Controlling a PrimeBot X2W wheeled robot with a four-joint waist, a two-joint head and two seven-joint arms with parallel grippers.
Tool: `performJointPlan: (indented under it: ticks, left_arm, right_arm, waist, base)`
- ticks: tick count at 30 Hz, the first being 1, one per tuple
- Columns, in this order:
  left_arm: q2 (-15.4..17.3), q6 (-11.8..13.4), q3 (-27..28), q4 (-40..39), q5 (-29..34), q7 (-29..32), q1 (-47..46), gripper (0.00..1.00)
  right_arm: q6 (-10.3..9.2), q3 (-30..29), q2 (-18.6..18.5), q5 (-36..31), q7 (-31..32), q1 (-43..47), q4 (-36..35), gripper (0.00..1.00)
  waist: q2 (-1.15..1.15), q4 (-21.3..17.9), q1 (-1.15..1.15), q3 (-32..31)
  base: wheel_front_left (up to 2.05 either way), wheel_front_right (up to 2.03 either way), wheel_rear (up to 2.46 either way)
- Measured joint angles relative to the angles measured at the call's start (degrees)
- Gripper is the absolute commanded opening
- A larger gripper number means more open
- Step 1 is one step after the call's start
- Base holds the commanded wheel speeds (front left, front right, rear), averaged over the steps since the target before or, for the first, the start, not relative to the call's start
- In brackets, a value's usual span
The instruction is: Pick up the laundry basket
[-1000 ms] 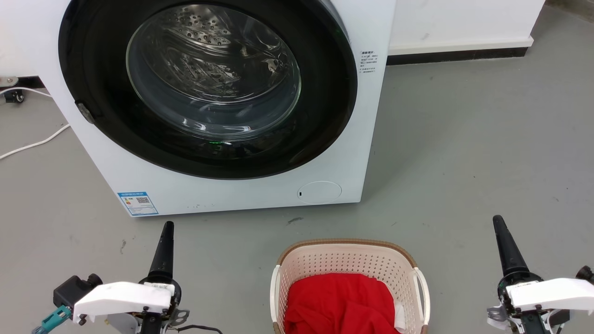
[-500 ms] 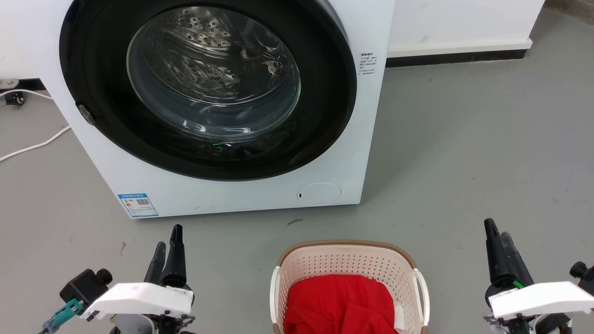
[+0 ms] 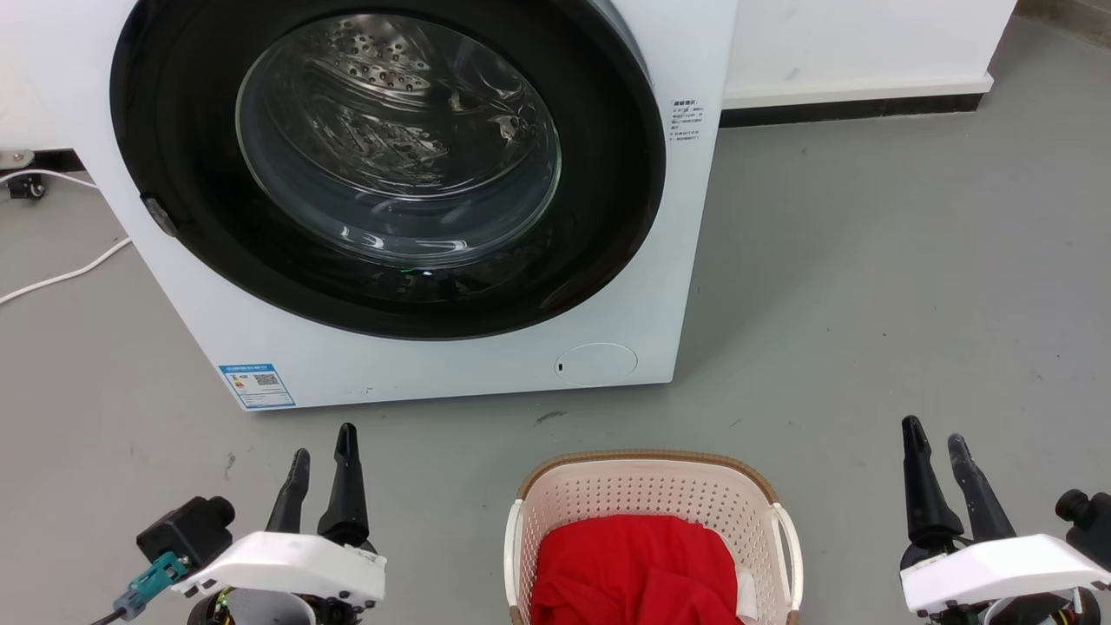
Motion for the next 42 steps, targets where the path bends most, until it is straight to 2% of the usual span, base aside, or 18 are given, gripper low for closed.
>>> performJointPlan:
  ticks: [14,42]
  left_arm:
    - [0.62,1.74,-2.41,-0.81,9.45,-2.38,0.43,1.0]
    - [0.73,2.26,-3.6,-0.83,24.95,-6.19,2.05,1.0]
  right_arm:
    - [0.0,0.2,-0.01,-10.65,-2.33,0.97,-0.99,1.0]
    - [0.01,0.4,-0.05,-26.54,-6.22,2.79,-1.64,1.0]
  waist:
    - [0.0,-0.18,0.0,-0.06]
    - [0.0,-0.4,0.0,-0.42]
  base:
    - [0.0,0.0,0.0]
    - [0.0,0.0,0.0]
